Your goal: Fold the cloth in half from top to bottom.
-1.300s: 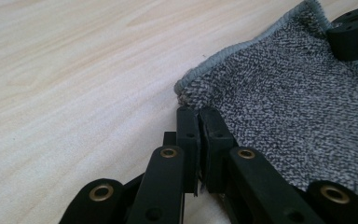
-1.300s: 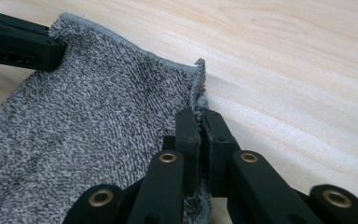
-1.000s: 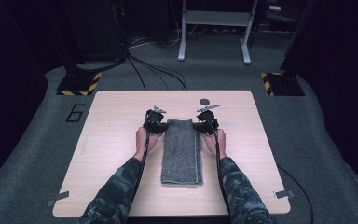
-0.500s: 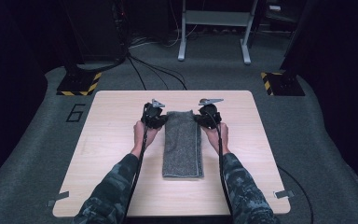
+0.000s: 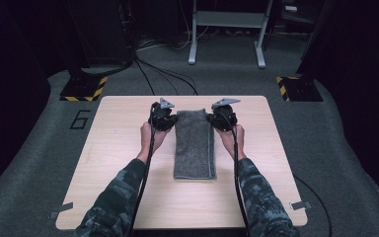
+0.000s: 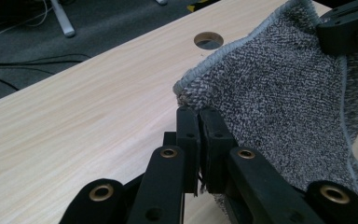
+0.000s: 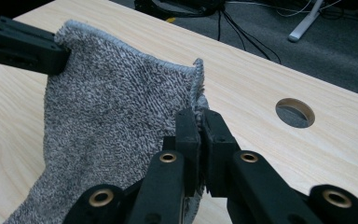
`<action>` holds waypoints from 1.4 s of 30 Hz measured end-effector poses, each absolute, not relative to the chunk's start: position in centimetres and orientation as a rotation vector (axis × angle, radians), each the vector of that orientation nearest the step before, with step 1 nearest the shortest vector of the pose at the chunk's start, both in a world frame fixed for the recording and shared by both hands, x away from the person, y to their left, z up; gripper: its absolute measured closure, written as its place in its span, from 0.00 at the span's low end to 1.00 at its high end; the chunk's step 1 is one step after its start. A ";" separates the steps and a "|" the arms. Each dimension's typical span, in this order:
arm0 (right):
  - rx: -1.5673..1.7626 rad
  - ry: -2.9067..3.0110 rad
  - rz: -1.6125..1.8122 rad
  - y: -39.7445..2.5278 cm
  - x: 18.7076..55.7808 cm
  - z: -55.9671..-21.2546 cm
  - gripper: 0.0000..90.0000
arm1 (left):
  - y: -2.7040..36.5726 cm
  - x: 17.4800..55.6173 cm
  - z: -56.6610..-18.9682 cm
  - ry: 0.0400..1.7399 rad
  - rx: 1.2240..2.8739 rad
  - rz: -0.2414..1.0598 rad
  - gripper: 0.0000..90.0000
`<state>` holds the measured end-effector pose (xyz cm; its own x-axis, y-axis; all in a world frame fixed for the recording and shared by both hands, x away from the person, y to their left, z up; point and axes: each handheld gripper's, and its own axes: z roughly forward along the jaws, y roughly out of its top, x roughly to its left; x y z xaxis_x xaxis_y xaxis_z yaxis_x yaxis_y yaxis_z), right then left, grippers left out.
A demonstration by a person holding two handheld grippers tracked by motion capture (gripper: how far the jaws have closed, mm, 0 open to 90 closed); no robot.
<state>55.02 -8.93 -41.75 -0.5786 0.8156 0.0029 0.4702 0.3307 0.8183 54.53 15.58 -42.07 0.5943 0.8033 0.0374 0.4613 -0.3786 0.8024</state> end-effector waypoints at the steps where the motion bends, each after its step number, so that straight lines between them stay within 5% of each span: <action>1: 1.139 2.198 1.138 -8.9 54.9 -42.1 0.96 | 15.6 54.4 -42.4 1.005 2.030 0.537 0.97; 42: 1.044 2.284 1.163 -10.5 46.7 -46.2 0.95 | 16.1 47.6 -45.8 0.871 2.095 0.401 0.95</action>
